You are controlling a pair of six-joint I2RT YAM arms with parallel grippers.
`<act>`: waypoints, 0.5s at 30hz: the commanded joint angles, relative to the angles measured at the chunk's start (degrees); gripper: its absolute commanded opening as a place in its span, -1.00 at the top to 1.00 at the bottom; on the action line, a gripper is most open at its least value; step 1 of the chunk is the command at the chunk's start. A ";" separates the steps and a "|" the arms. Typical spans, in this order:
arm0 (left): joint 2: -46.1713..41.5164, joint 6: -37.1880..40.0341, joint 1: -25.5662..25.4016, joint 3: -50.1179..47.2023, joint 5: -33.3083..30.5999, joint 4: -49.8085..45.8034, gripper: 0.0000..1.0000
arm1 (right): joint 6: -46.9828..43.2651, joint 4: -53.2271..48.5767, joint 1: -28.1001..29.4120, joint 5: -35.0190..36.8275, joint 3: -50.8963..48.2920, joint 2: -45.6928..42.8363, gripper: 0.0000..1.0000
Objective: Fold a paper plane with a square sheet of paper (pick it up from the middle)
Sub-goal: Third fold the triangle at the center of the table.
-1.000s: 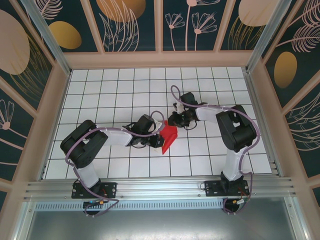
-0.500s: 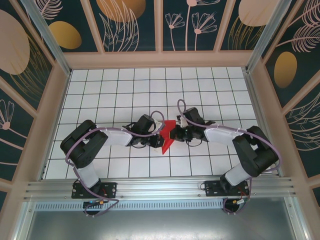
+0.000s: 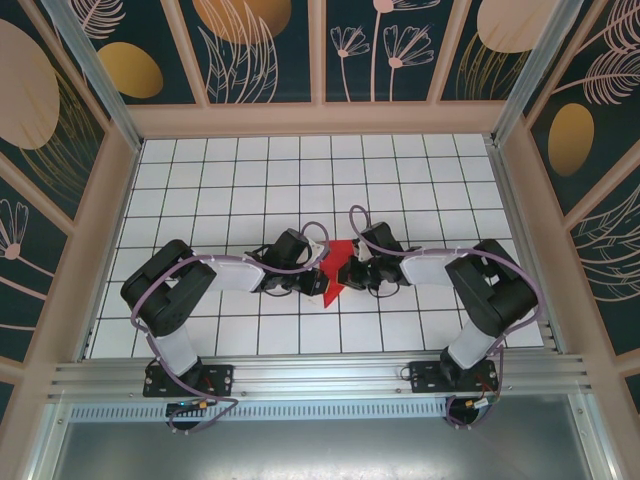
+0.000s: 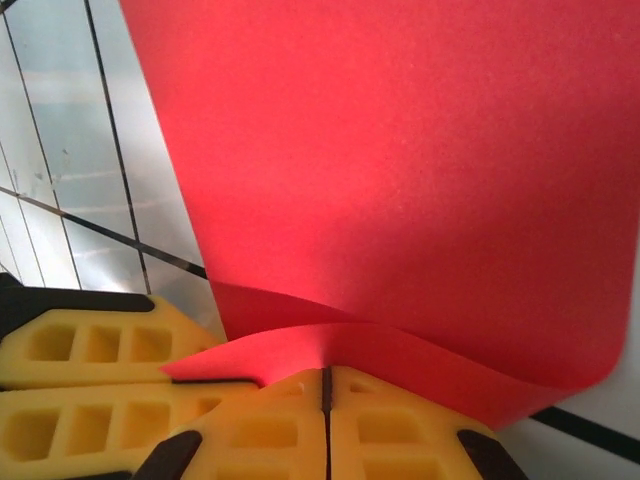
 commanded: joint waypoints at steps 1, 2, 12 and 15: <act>2.11 1.44 0.07 -0.66 -0.65 -3.63 0.84 | -0.42 0.26 0.18 1.72 -0.50 1.22 0.83; 2.00 1.45 0.07 -0.81 -0.65 -3.63 0.85 | -0.40 -0.10 0.21 1.70 -0.17 0.65 0.83; 1.79 1.68 0.07 -0.61 -1.95 -4.72 0.86 | -0.80 -0.31 -3.25 1.16 -1.22 -6.44 0.78; 1.91 1.79 0.07 -0.53 -1.96 -4.89 0.87 | -1.31 0.11 -3.25 1.53 -1.61 -4.92 0.79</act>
